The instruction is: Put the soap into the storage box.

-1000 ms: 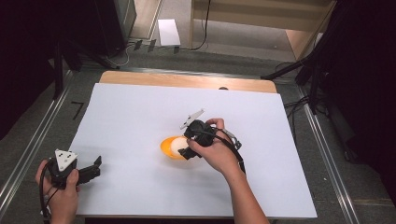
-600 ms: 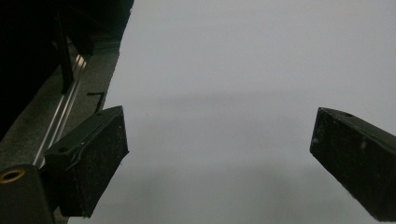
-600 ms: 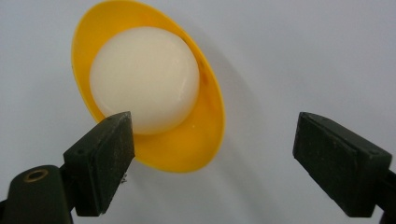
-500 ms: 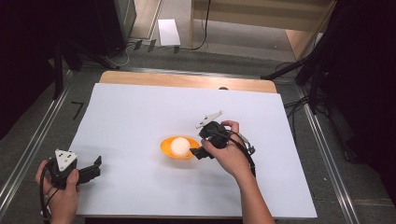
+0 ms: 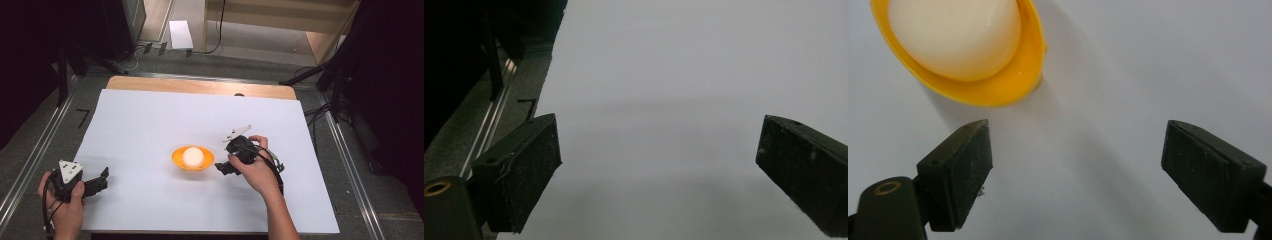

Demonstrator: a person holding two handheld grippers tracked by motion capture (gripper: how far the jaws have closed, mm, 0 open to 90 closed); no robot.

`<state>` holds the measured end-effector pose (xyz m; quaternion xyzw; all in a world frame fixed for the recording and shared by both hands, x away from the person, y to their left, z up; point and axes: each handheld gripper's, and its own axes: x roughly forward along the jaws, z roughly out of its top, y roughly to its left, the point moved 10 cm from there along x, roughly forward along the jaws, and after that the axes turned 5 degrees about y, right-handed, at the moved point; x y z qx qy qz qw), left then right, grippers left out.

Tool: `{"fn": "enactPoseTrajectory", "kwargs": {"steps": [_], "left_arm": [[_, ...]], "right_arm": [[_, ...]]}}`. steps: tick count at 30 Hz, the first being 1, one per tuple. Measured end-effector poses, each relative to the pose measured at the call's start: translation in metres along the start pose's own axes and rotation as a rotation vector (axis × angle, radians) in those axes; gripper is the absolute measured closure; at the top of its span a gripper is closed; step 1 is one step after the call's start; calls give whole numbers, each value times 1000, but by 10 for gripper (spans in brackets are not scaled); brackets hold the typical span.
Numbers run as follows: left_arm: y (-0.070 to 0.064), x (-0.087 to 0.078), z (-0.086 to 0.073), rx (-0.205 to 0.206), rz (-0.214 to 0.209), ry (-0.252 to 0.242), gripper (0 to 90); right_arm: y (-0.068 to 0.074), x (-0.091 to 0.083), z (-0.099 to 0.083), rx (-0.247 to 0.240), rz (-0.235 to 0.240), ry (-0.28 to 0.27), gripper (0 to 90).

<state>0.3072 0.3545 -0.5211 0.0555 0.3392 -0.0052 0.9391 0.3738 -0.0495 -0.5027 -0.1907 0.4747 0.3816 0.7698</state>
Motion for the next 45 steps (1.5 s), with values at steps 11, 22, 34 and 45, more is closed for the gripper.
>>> {"fn": "enactPoseTrajectory", "kwargs": {"steps": [11, 22, 34, 45], "left_arm": [[0, 0, 0, 1, 0, 0, 44], [0, 0, 0, 1, 0, -1, 44], [0, 0, 0, 3, 3, -3, 44], [0, 0, 0, 3, 6, -5, 44]], "right_arm": [[-16, -1, -25, 46, -25, 9, 129], [-30, -7, -53, 97, -43, -5, 130], [-45, -13, -86, 154, -67, -28, 130], [-63, -23, -118, 215, -91, -75, 130]]}}
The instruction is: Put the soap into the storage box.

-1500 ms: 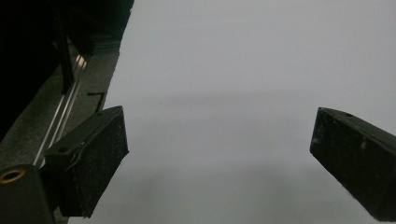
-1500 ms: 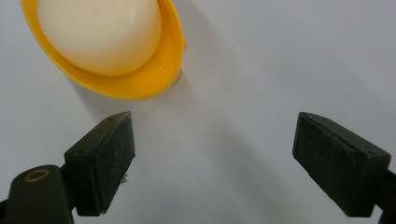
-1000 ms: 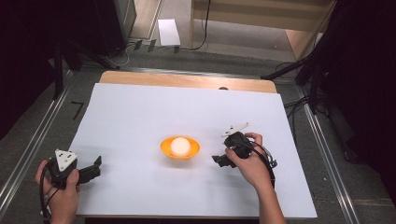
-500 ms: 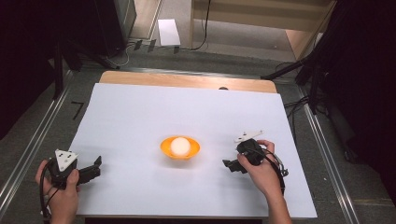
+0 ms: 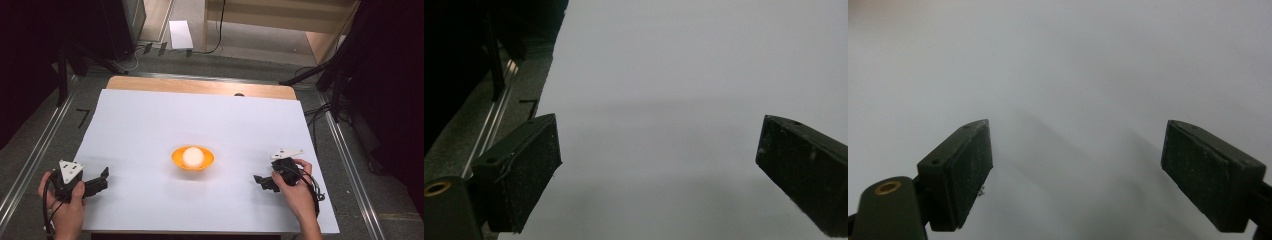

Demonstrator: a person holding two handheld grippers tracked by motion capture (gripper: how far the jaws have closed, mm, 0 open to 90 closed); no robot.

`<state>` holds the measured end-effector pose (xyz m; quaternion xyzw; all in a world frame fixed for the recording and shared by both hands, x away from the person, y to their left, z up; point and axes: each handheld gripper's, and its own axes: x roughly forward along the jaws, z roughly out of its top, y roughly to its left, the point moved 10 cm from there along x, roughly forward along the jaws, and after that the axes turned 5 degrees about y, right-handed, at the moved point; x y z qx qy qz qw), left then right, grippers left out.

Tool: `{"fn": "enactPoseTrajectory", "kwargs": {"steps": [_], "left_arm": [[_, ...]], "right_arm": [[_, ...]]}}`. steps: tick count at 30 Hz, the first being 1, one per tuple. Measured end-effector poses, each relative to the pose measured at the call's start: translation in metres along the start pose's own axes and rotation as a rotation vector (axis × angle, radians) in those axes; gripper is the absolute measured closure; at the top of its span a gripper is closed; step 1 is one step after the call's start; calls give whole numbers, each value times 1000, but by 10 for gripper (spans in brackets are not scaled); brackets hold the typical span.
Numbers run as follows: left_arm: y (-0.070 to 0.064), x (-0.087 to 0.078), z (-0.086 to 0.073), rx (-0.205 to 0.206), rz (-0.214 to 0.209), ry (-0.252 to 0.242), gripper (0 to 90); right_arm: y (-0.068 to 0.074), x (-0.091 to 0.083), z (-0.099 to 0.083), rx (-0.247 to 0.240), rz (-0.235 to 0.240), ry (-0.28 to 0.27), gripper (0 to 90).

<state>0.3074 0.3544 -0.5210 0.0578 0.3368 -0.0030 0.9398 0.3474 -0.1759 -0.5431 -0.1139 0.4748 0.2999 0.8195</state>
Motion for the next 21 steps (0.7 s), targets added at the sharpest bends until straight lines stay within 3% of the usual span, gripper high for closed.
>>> {"fn": "enactPoseTrajectory", "kwargs": {"steps": [8, 21], "left_arm": [[0, 0, 0, -1, 1, -2, 44], [0, 0, 0, -1, 1, -2, 44]], "right_arm": [[-13, -11, -15, 61, 10, -57, 130], [-39, -29, -45, 130, -21, -149, 129]]}}
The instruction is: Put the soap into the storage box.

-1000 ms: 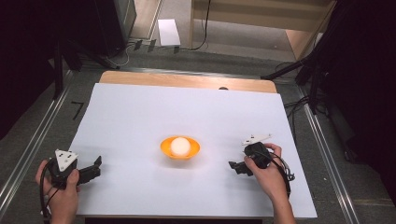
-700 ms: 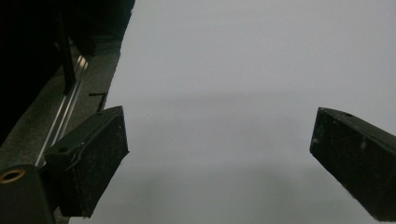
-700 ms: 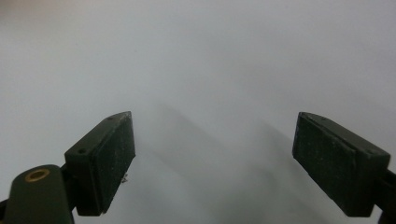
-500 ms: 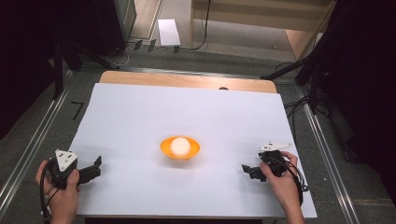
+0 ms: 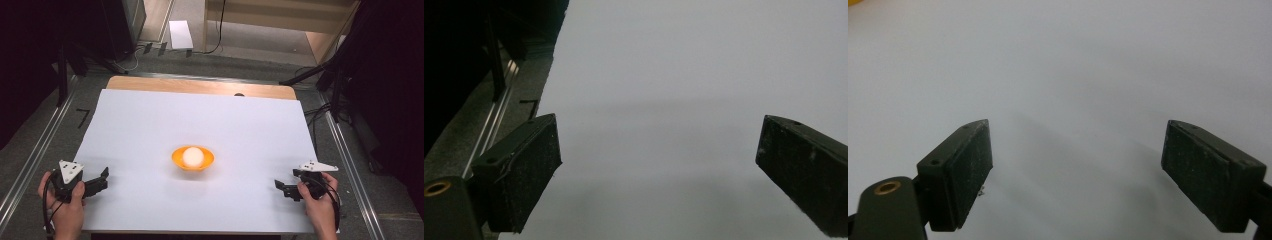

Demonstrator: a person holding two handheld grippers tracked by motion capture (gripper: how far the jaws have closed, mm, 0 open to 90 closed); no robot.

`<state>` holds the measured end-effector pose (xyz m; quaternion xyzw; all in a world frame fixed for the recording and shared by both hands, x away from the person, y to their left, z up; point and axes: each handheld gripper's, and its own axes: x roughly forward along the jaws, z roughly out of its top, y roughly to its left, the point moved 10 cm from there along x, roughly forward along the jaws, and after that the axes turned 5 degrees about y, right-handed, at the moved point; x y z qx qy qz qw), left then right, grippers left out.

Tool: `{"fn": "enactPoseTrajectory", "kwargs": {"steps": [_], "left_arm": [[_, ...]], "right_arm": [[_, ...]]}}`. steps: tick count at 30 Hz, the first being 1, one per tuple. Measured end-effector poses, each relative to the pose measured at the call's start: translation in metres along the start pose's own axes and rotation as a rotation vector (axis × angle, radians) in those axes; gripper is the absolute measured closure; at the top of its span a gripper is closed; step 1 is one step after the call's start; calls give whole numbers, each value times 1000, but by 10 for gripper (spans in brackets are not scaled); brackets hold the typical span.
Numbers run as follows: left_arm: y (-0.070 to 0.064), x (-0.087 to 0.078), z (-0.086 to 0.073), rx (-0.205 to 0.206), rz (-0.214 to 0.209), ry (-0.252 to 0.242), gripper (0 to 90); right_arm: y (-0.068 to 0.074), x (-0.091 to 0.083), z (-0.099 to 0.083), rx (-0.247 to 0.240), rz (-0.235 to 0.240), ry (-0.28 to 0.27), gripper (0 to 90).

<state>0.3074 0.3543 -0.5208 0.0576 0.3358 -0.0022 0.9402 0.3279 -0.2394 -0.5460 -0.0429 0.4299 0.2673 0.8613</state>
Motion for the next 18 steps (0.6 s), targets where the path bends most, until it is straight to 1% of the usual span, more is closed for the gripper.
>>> {"fn": "enactPoseTrajectory", "kwargs": {"steps": [2, 4, 6, 8, 10, 11, 12, 15, 16, 17, 18], "left_arm": [[0, 0, 0, 0, 0, 0, 44], [0, 0, 0, 0, 0, 1, 44], [0, 0, 0, 0, 0, 1, 44], [0, 0, 0, 0, 0, 1, 44], [0, 0, 0, 0, 0, 1, 44], [0, 0, 0, 0, 0, 2, 44], [0, 0, 0, 0, 0, 0, 44], [0, 0, 0, 1, 2, 1, 44], [0, 0, 0, 1, 2, 1, 44], [0, 0, 0, 1, 0, 0, 44], [0, 0, 0, 0, 0, 1, 44]], "right_arm": [[-1, -1, -2, 8, -1, -2, 129], [-6, -5, -8, 21, -9, -14, 129], [-8, -6, -11, 25, -15, -15, 129], [-13, -11, -15, 44, -20, -39, 129], [-15, -14, -16, 49, -19, -47, 129], [-19, -18, -19, 59, -29, -62, 129], [-19, -18, -19, 59, -29, -62, 129], [-25, -25, -24, 76, -40, -92, 129], [-25, -25, -24, 76, -40, -92, 129], [-27, -27, -25, 76, -42, -102, 129], [-29, -32, -27, 81, -36, -132, 129]]}}
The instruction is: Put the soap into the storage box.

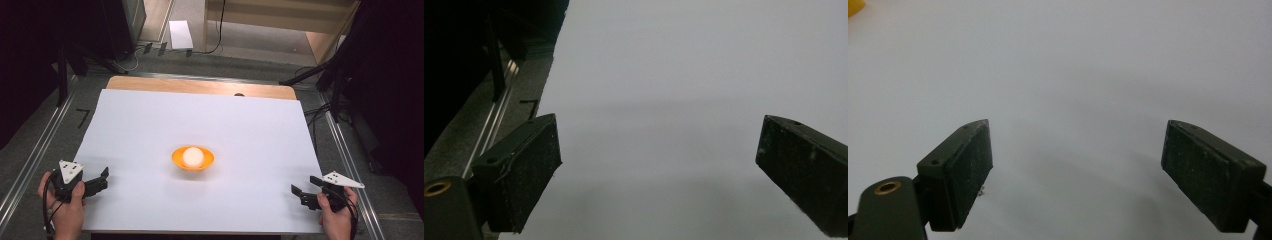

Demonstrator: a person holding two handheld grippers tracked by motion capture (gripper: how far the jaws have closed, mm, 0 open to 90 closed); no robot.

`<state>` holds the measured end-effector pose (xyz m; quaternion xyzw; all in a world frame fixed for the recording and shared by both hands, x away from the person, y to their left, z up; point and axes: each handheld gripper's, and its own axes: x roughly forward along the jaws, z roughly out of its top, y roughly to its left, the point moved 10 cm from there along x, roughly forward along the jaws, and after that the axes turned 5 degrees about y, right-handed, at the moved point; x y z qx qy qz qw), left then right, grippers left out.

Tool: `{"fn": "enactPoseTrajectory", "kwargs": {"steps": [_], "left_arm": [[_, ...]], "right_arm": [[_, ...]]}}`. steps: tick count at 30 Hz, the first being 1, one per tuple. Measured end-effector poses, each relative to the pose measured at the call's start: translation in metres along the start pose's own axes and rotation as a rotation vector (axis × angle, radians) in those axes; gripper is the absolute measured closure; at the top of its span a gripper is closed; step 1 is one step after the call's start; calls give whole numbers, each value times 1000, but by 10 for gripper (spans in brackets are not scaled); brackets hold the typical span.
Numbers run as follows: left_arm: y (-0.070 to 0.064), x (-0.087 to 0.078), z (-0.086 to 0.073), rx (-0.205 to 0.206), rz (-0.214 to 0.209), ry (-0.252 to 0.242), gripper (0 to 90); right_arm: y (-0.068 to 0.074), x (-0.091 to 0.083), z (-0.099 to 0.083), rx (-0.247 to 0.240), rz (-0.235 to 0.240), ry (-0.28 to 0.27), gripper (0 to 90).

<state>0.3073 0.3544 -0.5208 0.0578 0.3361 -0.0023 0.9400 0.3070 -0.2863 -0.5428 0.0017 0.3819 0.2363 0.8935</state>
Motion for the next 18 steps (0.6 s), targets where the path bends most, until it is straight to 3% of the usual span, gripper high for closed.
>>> {"fn": "enactPoseTrajectory", "kwargs": {"steps": [4, 8, 13, 18], "left_arm": [[0, 0, 0, 0, 0, 1, 44], [0, 0, 0, 0, 0, 3, 44], [0, 0, 0, 0, 1, 2, 44], [0, 0, 0, -1, -1, 8, 44]], "right_arm": [[-6, -9, -2, 17, 6, -45, 129], [-18, -17, -9, 70, -15, -78, 130], [-20, -21, -8, 98, 4, -128, 130], [-21, -22, -9, 103, -9, -128, 131]]}}
